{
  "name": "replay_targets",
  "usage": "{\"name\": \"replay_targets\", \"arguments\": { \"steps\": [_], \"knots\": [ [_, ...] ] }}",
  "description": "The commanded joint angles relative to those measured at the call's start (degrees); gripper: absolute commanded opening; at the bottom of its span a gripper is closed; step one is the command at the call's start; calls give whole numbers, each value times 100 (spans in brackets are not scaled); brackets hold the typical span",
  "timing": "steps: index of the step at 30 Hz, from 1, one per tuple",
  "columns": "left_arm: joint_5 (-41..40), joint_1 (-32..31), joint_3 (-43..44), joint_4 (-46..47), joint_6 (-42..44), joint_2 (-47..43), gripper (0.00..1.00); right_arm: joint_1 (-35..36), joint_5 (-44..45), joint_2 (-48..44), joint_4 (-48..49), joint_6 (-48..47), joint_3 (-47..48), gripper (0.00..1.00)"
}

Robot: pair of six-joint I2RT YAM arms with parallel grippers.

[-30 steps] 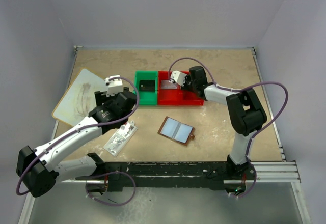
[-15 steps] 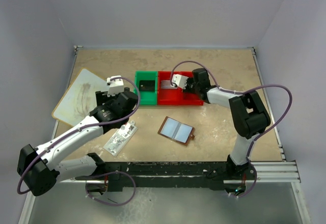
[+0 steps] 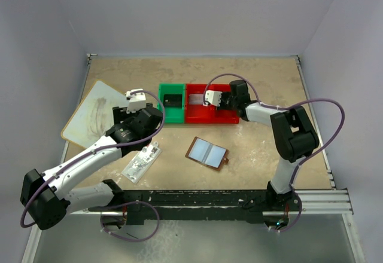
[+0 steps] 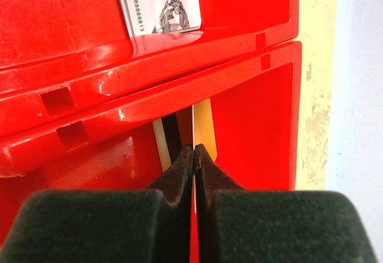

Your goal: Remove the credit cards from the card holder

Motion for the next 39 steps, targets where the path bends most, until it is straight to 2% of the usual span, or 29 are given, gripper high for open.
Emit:
{"name": "replay_targets", "arguments": {
  "steps": [1, 7, 10, 23, 24, 26, 27, 34, 39],
  "knots": [
    [-143, 21, 227, 28, 72, -3, 83, -32, -260, 130, 208, -275, 78, 0],
    [-141, 20, 232, 21, 87, 37, 83, -41, -227, 244, 244, -200, 71, 2],
    [-149, 21, 240, 2, 79, 56, 83, -42, -314, 100, 661, -42, -162, 5],
    [-143, 26, 237, -3, 73, 41, 82, -349, -948, 7, -285, 324, 192, 13],
    [-141, 23, 243, 0, 72, 45, 82, -377, -1013, -11, -294, 370, 209, 16],
    [-134, 21, 239, 2, 72, 54, 82, -405, -1101, -23, -450, 404, 280, 32],
    [-128, 21, 243, -2, 74, 60, 82, -408, -1134, 0, -558, 365, 349, 34],
    [-125, 21, 247, -20, 85, 60, 82, -419, -881, -4, -528, 476, 429, 35],
    [-86, 21, 261, -10, 81, 62, 82, -424, -765, -441, -198, 944, 351, 37]
  ]
}}
